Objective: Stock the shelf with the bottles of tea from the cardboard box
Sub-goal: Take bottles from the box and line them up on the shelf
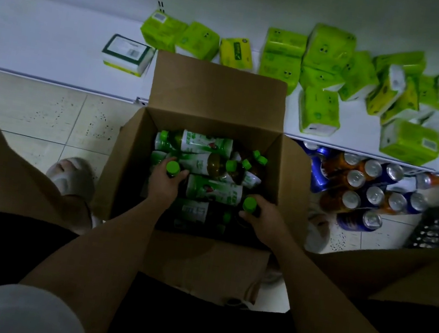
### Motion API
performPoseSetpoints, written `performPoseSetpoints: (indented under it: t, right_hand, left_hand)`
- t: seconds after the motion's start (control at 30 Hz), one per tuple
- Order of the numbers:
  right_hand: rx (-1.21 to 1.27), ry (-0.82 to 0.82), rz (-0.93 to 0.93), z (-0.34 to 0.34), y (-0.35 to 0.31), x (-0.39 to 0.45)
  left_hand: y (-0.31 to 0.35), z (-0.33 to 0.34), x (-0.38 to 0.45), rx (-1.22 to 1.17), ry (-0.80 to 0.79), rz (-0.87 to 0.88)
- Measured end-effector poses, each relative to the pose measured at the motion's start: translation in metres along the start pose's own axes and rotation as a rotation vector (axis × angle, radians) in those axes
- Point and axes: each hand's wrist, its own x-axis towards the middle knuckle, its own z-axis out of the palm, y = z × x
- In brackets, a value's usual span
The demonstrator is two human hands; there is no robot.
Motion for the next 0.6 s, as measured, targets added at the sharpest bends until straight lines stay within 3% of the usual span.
performPoseSetpoints:
  t: [0.2, 0.33, 0.5, 0.6]
  right_hand:
    - [0.135, 0.025, 0.012, 0.002, -0.010, -0.002]
    - [0.164, 0.128, -0.023, -0.006, -0.037, -0.006]
    - [0.410, 0.230, -0.138, -0.026, -0.086, -0.023]
    - [0.551, 0.331, -0.203, -0.040, -0.114, -0.033]
  left_hand:
    - [0.003, -0.011, -0.012, -0.036, 0.033, 0.026]
    - [0.025, -0.027, -0.023, -0.095, 0.015, 0.082]
    - [0.052, -0.054, -0.041, -0.186, 0.079, 0.205]
    - [0.080, -0.078, -0.054, -0.375, 0.151, 0.263]
